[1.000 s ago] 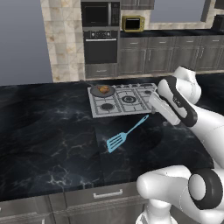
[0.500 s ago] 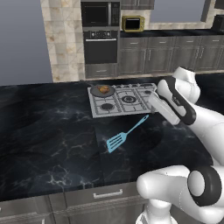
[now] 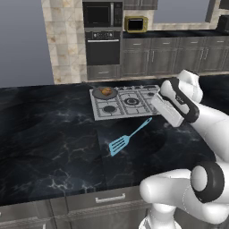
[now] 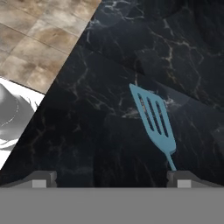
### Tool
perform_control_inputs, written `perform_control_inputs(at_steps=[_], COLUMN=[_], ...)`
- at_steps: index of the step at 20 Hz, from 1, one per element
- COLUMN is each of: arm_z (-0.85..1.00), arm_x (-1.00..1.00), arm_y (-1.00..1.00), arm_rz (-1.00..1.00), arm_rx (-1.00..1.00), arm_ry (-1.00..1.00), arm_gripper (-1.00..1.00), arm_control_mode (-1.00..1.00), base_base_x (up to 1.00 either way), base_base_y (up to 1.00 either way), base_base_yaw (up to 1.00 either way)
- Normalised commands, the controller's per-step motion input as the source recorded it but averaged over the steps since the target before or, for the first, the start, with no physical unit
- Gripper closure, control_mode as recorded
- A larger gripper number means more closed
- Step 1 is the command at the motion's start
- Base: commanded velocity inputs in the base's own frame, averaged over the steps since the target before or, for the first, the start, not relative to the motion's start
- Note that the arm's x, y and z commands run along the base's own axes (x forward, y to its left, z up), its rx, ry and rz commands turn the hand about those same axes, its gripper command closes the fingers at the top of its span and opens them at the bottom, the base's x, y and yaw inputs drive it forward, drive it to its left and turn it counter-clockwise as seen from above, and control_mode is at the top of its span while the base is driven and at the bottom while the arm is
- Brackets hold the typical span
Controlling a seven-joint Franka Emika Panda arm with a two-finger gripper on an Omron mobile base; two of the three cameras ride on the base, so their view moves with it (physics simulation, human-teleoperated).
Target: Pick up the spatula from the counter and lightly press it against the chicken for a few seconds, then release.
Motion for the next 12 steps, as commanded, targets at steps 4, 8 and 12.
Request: perform_control_inputs(at_steps=[4,8,12], arm_z=[-0.23,-0.2,-0.17], arm_x=[0.11,0.13,0.16], arm_y=[0.0,0.0,0.0], arm_rz=[0.0,-0.01,0.0], arm_rx=[0.0,-0.03,-0.04], arm_ry=[0.0,0.0,0.0], arm_gripper=[-1.0,-1.0,-1.0], arm_control_mode=[-1.0,-1.0,-1.0], base_base_x=[0.0,0.0,0.0], base_base_y=[0.0,0.0,0.0], base_base_yaw=[0.0,0.0,0.0])
